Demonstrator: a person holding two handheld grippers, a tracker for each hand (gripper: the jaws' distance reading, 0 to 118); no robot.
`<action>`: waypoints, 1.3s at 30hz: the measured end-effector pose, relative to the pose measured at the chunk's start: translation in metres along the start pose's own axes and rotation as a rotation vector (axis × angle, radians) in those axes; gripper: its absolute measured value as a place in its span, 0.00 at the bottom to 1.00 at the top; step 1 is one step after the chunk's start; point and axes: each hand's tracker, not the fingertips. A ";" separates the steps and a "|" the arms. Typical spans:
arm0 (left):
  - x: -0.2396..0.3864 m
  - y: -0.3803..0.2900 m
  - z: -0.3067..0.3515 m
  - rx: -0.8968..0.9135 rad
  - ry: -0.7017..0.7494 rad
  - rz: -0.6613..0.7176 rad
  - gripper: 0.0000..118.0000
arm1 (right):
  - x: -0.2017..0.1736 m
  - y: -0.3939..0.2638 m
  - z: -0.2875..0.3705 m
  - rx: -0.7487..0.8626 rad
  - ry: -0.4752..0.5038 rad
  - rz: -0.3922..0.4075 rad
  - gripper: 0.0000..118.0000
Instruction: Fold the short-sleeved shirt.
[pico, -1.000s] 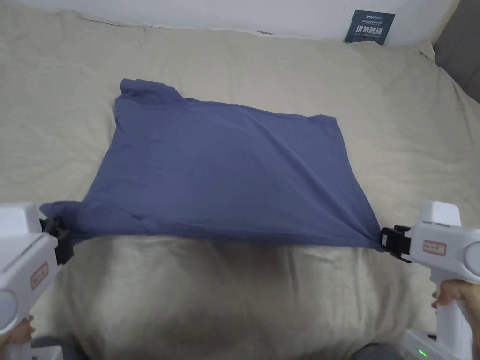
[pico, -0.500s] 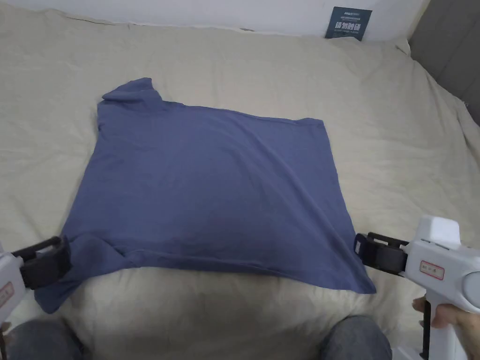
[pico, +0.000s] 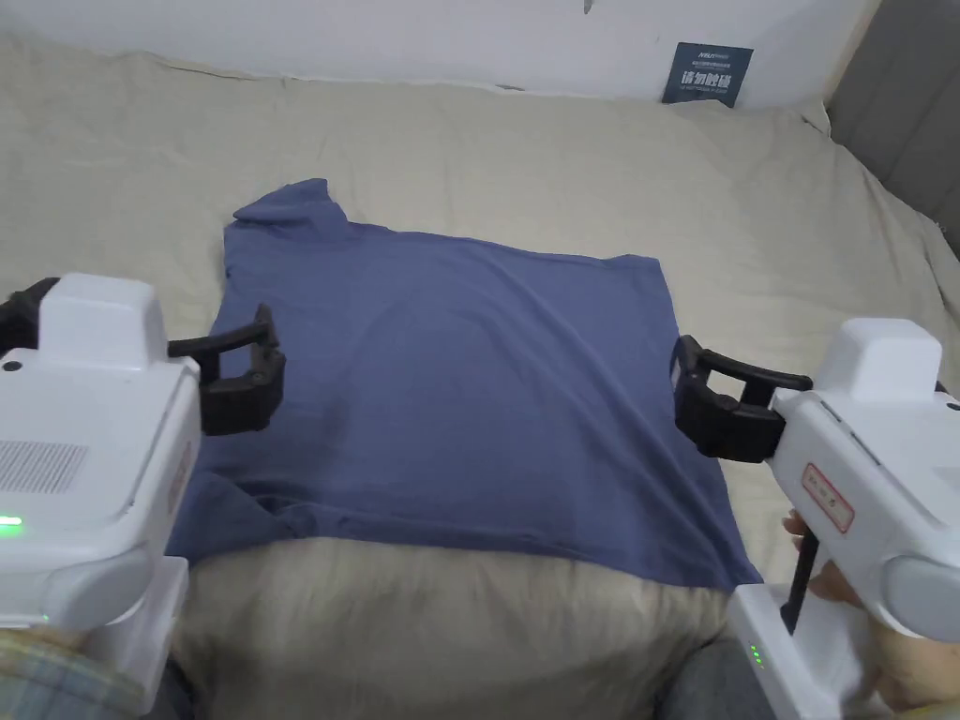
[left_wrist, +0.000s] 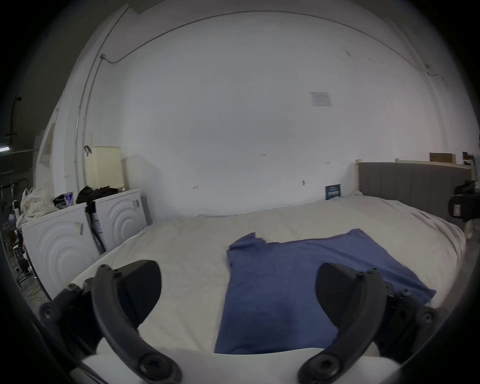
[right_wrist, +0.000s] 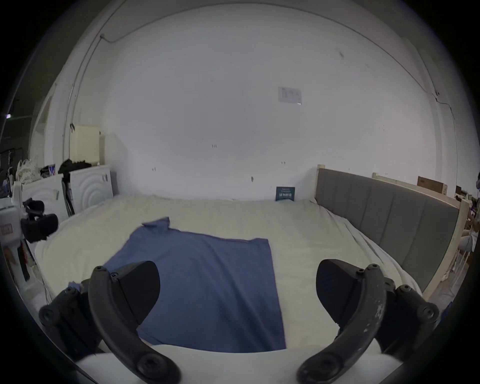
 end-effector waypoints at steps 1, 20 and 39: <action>0.003 -0.006 0.002 0.011 -0.003 0.012 0.83 | -0.003 0.000 0.000 0.006 0.006 -0.003 0.93; -0.009 -0.009 -0.008 -0.098 -0.001 0.133 0.00 | -0.021 0.000 -0.008 -0.021 0.015 -0.065 0.01; -0.062 -0.133 -0.037 -0.892 -0.031 0.201 1.00 | 0.008 -0.030 -0.020 -0.139 -0.052 -0.081 0.01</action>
